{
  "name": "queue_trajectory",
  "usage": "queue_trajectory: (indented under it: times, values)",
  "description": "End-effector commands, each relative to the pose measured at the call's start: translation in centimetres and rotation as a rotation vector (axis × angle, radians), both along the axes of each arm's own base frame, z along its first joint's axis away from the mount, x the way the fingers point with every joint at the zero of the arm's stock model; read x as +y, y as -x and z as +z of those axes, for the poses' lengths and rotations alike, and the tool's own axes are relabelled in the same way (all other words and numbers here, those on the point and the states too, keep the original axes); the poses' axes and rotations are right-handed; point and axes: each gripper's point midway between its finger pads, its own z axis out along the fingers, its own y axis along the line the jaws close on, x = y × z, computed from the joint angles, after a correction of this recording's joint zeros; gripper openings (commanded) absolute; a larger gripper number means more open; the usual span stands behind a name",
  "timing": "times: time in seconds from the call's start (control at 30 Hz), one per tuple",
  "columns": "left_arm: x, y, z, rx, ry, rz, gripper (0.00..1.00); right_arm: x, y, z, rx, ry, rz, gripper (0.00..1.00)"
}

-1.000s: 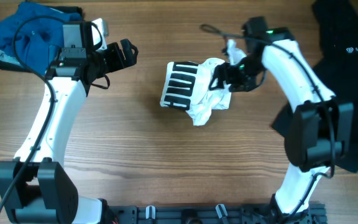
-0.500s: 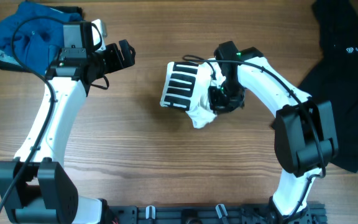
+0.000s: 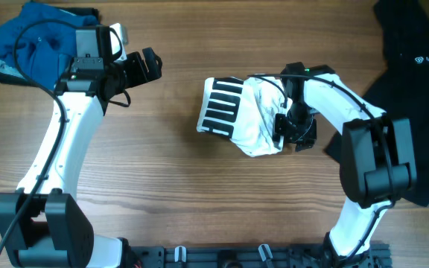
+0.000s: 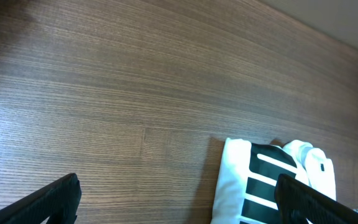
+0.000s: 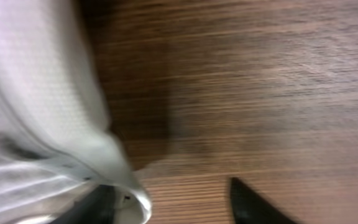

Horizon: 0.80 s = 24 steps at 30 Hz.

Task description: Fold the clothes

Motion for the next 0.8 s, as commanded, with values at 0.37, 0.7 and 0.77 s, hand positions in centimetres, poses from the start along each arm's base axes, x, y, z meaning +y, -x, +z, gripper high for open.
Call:
queue_trajectory:
  times: [0.37,0.7,0.77]
  values:
    - [1.2,-0.4,0.5,-0.025,-0.059,0.026,1.0,6.3,-10.7,6.1,-0.536,-0.259,0.251,0.58]
    - [1.2,-0.4,0.5,-0.024,-0.059,0.026,1.0,7.4,-11.0,3.4,-0.515,-0.209,0.237,0.06]
    - [1.2,-0.3,0.4,-0.019,-0.059,0.026,1.0,6.1,-11.4,3.2,-0.523,-0.132,0.199,0.04]
